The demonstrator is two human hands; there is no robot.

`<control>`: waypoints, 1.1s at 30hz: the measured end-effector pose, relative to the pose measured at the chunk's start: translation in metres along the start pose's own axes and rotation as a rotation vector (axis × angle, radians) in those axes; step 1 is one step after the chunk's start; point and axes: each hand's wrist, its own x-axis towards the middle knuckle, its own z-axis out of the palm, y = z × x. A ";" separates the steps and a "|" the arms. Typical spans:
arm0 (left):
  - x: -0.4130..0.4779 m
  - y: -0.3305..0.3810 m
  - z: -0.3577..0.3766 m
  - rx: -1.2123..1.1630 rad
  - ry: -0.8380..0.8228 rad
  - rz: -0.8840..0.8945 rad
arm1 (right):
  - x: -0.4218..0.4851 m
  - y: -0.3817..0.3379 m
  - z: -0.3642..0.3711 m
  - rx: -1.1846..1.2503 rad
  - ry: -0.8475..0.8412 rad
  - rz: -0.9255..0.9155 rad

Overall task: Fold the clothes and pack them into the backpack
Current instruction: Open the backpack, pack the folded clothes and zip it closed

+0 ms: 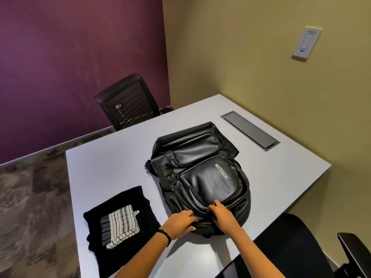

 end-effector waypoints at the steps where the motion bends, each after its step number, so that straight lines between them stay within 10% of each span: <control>1: 0.001 0.000 0.000 -0.003 0.004 -0.006 | -0.001 -0.001 0.002 0.001 0.011 -0.003; 33: 0.058 0.028 0.008 0.059 0.025 -0.185 | 0.002 0.012 0.003 -0.128 -0.051 -0.141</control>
